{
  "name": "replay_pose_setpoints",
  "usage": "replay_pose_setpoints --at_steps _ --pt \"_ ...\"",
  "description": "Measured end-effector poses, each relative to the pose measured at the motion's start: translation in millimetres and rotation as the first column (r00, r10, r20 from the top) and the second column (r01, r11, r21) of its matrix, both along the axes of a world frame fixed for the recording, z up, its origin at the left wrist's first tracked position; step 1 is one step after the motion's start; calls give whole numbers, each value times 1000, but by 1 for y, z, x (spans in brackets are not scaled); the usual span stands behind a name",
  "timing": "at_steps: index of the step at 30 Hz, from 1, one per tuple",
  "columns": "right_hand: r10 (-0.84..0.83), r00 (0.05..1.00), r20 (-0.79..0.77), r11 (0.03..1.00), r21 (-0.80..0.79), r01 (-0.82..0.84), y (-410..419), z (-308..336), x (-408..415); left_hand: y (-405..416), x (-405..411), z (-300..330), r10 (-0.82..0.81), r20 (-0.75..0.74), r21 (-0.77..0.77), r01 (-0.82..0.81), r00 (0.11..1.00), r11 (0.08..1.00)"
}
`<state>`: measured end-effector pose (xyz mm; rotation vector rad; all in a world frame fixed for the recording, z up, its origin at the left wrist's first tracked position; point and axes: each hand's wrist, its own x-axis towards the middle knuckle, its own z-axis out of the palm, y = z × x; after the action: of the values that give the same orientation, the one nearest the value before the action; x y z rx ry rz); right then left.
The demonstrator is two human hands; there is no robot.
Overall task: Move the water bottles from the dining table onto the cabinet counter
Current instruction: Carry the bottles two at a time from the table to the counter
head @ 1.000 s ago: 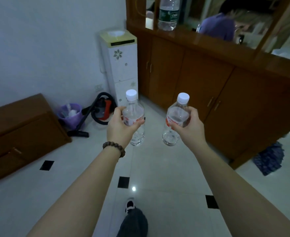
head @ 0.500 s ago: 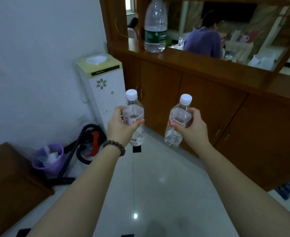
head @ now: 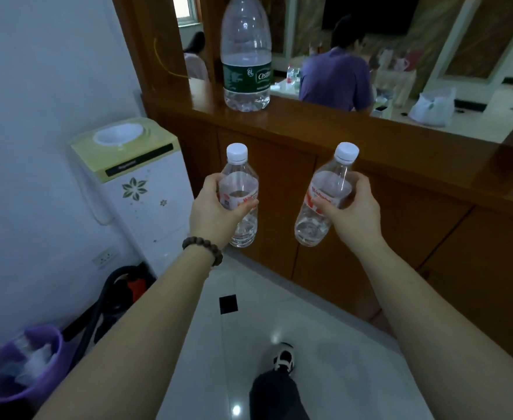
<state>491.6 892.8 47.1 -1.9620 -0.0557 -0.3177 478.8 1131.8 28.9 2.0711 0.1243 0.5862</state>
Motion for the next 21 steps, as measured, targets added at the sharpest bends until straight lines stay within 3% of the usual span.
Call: replay_pose_setpoints --at_steps 11,21 --pt "-110 985 132 994 13 109 -5 54 260 -6 274 69 -83 110 -37 88 990 995" --pt "-148 980 130 988 -21 152 2 69 413 -14 440 88 -180 161 -30 187 970 982"
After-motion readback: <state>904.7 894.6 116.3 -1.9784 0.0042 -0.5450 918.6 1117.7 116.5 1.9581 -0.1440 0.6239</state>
